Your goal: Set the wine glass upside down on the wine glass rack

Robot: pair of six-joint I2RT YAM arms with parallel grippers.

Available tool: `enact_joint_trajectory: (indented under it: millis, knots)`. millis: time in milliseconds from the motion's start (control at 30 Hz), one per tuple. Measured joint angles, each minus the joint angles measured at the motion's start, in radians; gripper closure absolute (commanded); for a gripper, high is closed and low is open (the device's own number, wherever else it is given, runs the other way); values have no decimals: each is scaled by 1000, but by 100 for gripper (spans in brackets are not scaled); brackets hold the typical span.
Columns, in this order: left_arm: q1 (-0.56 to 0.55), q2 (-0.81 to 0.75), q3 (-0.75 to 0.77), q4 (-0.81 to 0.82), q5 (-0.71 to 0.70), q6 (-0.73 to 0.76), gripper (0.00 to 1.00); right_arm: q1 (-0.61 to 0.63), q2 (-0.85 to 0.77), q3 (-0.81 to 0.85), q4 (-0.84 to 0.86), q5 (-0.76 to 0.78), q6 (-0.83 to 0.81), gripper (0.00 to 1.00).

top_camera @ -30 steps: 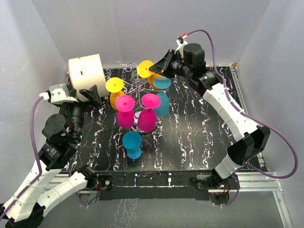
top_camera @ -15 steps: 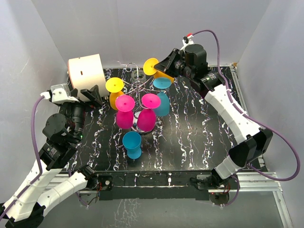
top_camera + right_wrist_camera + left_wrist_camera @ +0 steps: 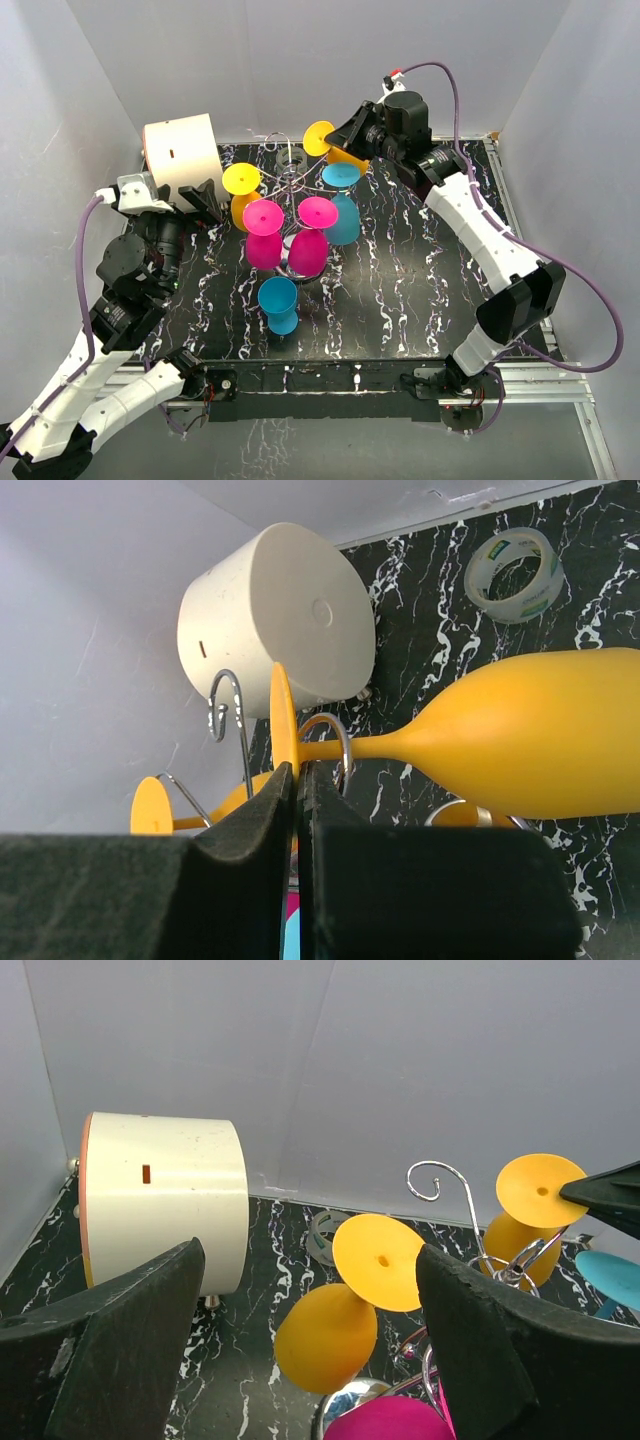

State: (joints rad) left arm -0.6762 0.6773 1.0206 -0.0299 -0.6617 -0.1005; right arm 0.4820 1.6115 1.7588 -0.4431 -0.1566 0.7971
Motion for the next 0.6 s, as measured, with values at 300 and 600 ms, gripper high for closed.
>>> enact_joint_trajectory:
  millis: [300, 600]
  knots:
    - [0, 1, 0, 0, 6, 3, 14, -4, 20, 3, 3, -34, -7, 88]
    - [0, 0, 0, 0, 8, 3, 14, -20, 35, 23, 5, -60, -10, 75]
